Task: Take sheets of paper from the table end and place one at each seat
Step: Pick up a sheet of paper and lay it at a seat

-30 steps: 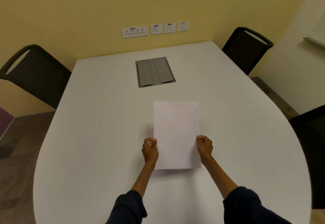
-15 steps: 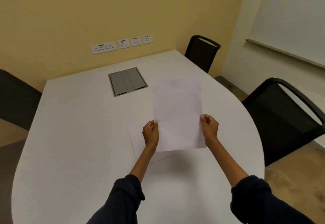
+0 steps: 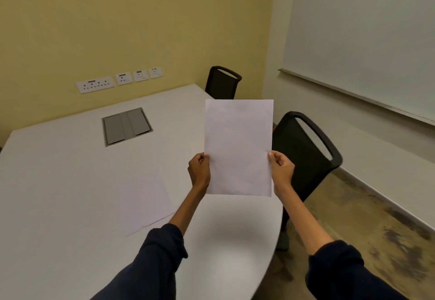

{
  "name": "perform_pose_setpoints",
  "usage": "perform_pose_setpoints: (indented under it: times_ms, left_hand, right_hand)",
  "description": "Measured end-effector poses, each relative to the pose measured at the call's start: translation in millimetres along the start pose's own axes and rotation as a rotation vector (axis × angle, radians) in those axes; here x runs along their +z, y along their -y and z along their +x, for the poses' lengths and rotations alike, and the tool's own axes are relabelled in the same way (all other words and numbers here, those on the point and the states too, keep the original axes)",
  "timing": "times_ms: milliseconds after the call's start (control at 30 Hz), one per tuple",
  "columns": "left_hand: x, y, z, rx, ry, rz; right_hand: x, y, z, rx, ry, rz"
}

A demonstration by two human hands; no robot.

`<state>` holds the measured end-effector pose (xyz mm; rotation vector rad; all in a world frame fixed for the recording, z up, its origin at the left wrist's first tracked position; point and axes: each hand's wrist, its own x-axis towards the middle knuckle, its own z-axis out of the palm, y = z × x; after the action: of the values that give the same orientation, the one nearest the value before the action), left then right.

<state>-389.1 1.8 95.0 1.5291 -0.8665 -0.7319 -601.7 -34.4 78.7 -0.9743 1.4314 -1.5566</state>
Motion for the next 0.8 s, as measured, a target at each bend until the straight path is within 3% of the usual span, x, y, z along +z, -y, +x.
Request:
perform_pose_setpoints:
  times_ms: [333,800]
  left_hand:
    - [166.6,-32.3,-77.5,-0.078,-0.073,-0.097]
    - [376.8,-39.6,-20.3,-0.017,-0.047,-0.101]
  right_hand:
    - [-158.2,25.9,82.6,0.015,0.015,0.059]
    - [-240.7,22.8,268.8,0.054,-0.032,0.120]
